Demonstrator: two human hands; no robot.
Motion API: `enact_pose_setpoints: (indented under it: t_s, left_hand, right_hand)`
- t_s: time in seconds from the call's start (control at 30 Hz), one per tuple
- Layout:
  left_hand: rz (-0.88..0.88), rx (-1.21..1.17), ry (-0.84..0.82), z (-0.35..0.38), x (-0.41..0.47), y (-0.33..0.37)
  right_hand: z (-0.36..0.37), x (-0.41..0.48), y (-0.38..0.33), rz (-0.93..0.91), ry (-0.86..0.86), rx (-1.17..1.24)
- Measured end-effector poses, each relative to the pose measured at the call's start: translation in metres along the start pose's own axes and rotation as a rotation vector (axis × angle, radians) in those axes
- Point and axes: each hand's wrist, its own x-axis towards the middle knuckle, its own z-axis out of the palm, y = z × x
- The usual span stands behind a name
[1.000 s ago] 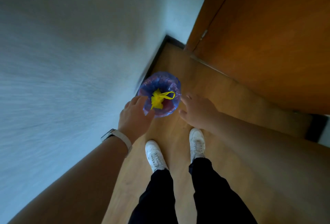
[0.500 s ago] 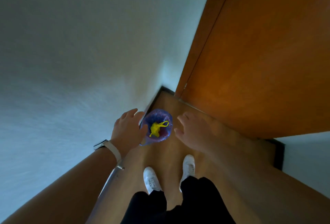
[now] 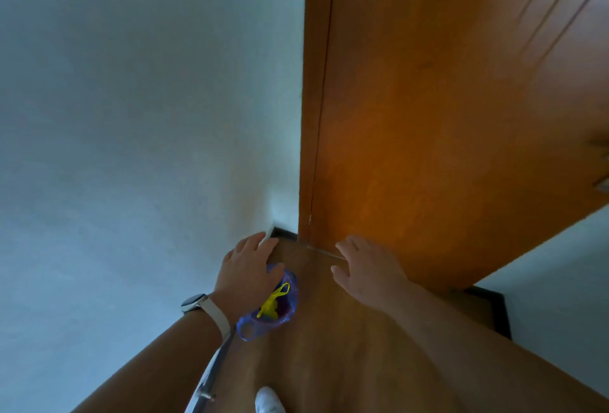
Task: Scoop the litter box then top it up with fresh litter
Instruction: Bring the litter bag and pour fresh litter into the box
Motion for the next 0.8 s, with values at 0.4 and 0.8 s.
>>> enact_pose_setpoints:
  t_s: [0.4, 0.8]
  left_hand:
    - [0.461, -0.017, -0.087, 0.043, -0.012, 0.266]
    - [0.961, 0.060, -0.157, 0.090, -0.098, 0.491]
  right_hand:
    - [-0.024, -0.221, 0.200, 0.384, 0.129, 0.082]
    - [0.002, -0.429, 0.290, 0.848, 0.224, 0.175]
